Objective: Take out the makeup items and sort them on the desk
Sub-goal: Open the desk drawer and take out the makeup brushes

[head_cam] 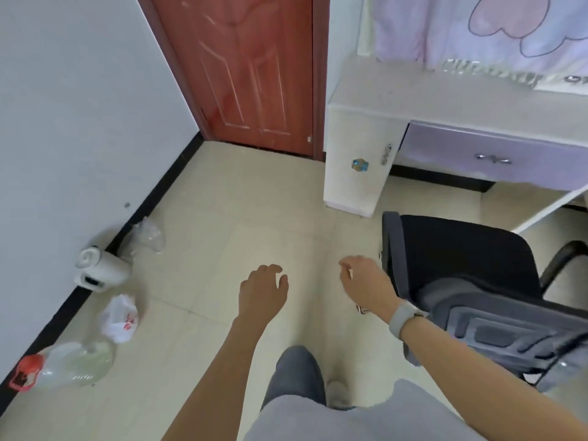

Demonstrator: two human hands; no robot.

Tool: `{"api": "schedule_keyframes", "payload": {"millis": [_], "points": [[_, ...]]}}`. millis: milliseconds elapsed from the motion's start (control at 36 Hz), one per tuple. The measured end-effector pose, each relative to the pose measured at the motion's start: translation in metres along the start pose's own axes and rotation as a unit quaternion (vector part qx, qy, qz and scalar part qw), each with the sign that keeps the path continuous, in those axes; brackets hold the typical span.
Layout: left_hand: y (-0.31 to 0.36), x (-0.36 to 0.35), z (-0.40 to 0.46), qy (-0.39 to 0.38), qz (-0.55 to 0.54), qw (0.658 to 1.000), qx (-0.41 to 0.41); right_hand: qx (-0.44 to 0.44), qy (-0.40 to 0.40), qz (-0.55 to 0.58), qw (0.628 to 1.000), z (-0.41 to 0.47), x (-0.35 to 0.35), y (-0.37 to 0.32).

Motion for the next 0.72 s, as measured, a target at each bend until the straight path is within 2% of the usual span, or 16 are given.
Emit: {"api": "schedule_keyframes", "payload": {"millis": [222,389,583,722], "points": [[0.026,0.004,0.169,-0.047,-0.009,0.999,-0.024,-0.063,-0.01,0.047,0.997,0.15,0.01,0.015],[0.074,0.02,0.299,-0.094,0.019,0.991,-0.093,-0.168,-0.008,0.09,0.982,0.238,0.037,0.043],[0.185,0.013,0.421,-0.151,0.056,0.966,-0.201,-0.278,0.028,0.129,0.951,0.297,0.082,0.099],[0.286,-0.027,0.476,-0.202,0.086,0.933,-0.285,-0.36,0.082,0.186,0.91,0.321,0.113,0.164]]}}
Point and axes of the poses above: each hand's wrist, its own z-axis towards the middle knuckle, its own x-axis out of the back of the hand, y = z × x, the point moved 5 cm from there along z, towards the middle knuckle, and after that the axes turned 8 degrees about -z, right-handed, at the moved point
